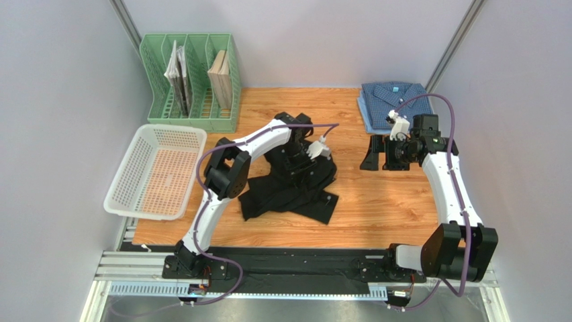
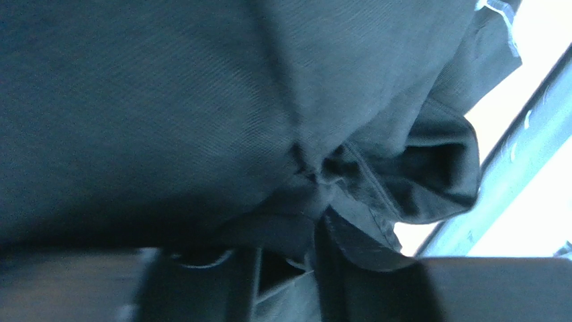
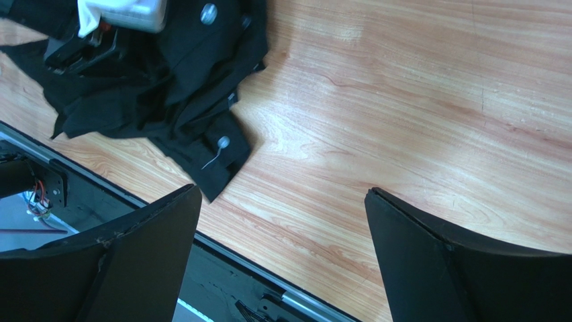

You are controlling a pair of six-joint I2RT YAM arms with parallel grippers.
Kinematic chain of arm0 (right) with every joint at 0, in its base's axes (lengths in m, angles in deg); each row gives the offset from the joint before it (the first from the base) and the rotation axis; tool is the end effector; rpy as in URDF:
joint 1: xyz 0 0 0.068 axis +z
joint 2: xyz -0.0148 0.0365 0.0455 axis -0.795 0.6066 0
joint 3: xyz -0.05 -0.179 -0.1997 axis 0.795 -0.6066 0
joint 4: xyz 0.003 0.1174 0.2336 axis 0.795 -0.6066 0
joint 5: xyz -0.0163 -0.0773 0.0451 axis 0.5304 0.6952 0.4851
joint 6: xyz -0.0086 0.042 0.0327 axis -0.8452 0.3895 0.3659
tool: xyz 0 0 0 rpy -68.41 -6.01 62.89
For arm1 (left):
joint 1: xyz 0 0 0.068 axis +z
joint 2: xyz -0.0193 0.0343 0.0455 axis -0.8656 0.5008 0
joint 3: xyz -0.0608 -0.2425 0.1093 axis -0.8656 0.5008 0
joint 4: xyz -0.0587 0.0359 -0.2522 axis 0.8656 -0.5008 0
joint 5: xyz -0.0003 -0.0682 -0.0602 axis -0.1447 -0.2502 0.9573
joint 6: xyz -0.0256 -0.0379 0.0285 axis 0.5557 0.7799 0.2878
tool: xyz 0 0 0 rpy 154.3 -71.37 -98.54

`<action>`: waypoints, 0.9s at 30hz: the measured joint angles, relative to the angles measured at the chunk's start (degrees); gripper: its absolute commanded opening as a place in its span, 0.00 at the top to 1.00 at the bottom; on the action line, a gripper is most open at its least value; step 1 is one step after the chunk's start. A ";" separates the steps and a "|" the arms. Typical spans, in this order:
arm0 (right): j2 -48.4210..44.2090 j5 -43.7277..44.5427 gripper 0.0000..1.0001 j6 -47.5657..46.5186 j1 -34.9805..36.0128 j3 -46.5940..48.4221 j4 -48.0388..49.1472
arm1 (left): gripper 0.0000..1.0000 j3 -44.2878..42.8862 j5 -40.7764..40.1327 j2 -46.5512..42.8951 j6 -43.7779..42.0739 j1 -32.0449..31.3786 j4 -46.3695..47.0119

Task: Fold and stack the long sleeve shirts
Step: Move the shirt to the center of the board

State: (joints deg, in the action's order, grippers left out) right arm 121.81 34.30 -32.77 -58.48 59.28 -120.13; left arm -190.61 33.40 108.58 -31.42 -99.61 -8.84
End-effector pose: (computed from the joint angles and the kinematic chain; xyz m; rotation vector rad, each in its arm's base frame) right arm 0.2395 -0.0061 0.2951 -0.2100 2.5527 0.6318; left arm 0.3358 -0.3004 0.1678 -1.5898 -2.5282 0.7442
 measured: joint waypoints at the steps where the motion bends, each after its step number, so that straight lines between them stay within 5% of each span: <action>1: 0.79 0.00 0.00 0.00 0.00 0.85 -0.28 | 0.24 -2.73 0.17 1.09 0.87 0.07 0.17; 3: 2.08 0.02 0.00 0.00 0.00 3.08 -0.61 | 0.01 -7.89 2.08 1.81 3.76 0.39 1.55; 7: 2.54 -0.70 0.00 0.00 0.00 7.87 -0.68 | 0.01 -4.37 7.34 -7.63 6.86 2.19 7.87; 15: 2.38 -3.89 0.02 0.28 3.34 5.92 3.17 | 0.04 15.72 14.12 -47.25 6.32 17.68 13.25; 22: 5.44 1.18 0.07 -1.60 20.02 3.52 8.44 | 0.07 35.32 12.44 -56.76 -1.70 16.22 12.28; 27: 14.34 12.13 0.04 -7.26 36.00 7.41 11.76 | 0.01 41.48 18.10 -55.28 0.46 29.22 12.72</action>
State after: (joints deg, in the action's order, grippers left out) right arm 136.14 46.43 -40.03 -22.48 66.69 -108.37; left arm -149.13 51.49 53.31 -30.96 -70.39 3.88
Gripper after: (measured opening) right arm 0.949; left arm 0.969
